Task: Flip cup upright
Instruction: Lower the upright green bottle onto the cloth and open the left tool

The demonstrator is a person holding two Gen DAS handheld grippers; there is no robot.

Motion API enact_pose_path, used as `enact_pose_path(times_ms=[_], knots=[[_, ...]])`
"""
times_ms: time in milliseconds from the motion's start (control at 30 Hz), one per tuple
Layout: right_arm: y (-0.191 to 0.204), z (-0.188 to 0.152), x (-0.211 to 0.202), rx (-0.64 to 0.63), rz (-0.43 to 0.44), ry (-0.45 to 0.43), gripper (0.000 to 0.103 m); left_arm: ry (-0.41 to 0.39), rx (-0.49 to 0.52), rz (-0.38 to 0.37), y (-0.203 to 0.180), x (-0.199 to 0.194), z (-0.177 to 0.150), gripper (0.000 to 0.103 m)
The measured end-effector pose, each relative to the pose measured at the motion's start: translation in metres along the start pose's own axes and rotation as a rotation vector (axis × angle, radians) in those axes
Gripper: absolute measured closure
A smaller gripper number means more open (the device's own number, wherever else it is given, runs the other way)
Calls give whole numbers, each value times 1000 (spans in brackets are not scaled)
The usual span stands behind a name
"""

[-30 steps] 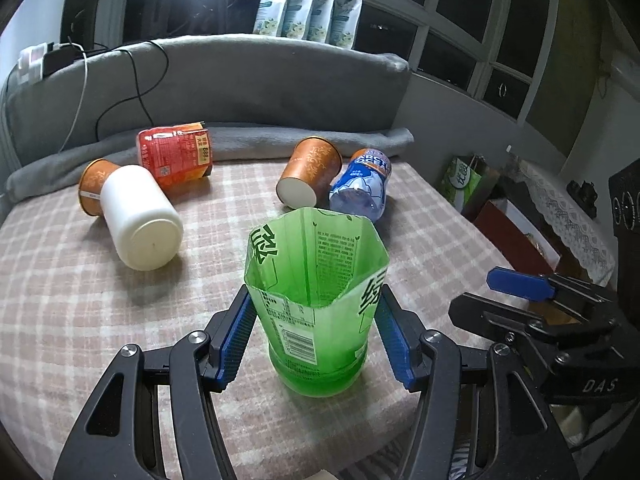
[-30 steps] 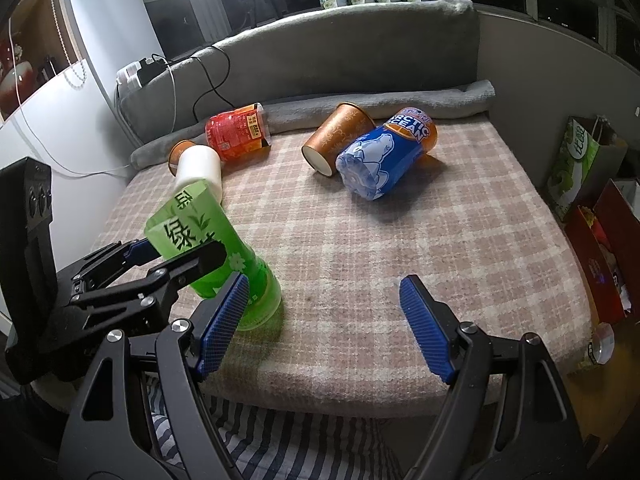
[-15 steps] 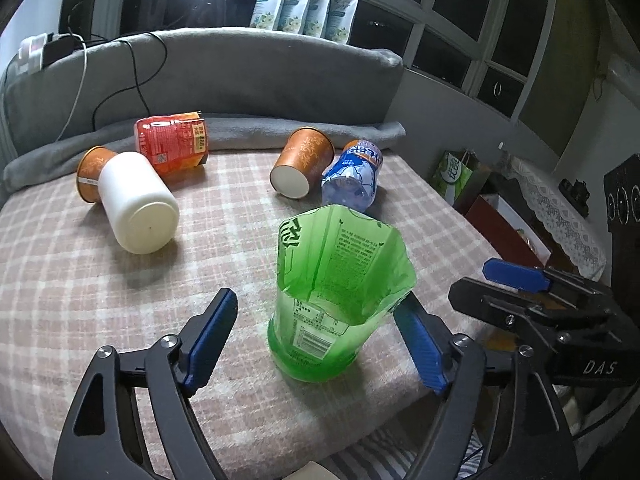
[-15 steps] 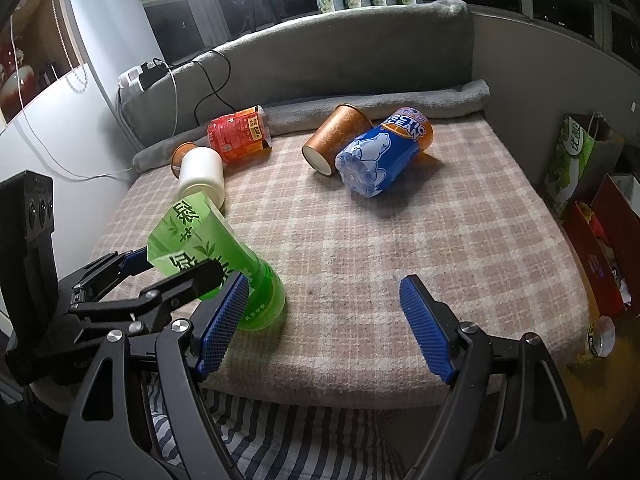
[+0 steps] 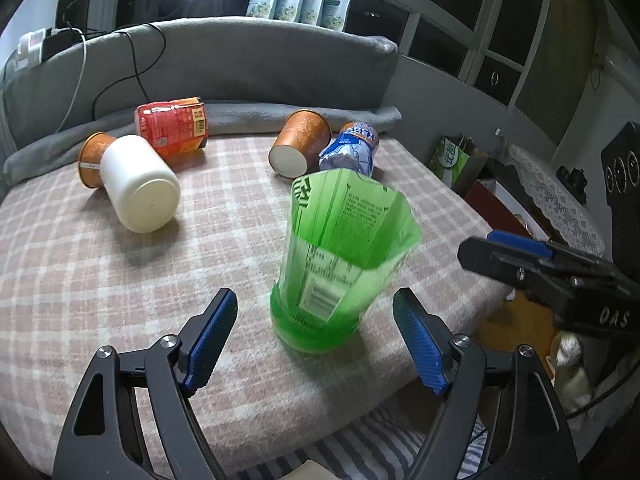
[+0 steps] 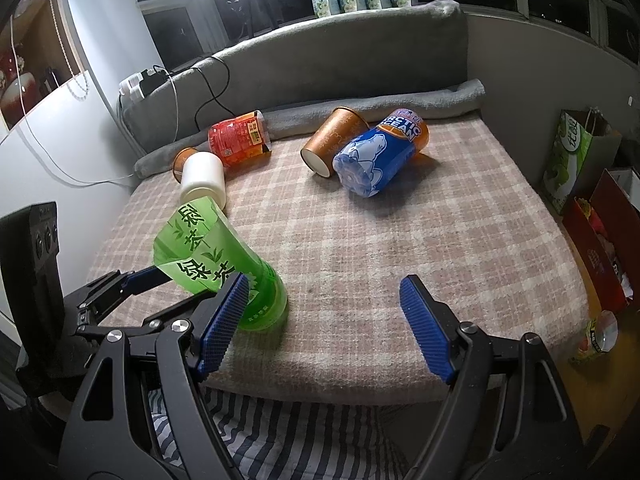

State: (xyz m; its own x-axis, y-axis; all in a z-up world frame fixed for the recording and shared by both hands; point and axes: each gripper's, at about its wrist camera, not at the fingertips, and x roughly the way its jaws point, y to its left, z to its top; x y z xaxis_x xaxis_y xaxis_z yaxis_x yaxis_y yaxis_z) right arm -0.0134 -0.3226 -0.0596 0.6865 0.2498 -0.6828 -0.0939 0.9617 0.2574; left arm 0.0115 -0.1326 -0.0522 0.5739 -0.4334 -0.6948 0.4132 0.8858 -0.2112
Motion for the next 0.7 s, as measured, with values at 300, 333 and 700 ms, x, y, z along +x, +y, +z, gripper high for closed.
enact_pose_path(times_ms=[300,333,700], knots=[[1,-3,-9,-12,-23,-46,22,-50,-1,64,11,-31,-13,23],[1,-3,-11,-14,-27,-55,22,-73,-8,80,14,-38,-14,23],[15,-11,-36,-56,-114,-214,13,-378,-30,244,17,-106,-16,23]])
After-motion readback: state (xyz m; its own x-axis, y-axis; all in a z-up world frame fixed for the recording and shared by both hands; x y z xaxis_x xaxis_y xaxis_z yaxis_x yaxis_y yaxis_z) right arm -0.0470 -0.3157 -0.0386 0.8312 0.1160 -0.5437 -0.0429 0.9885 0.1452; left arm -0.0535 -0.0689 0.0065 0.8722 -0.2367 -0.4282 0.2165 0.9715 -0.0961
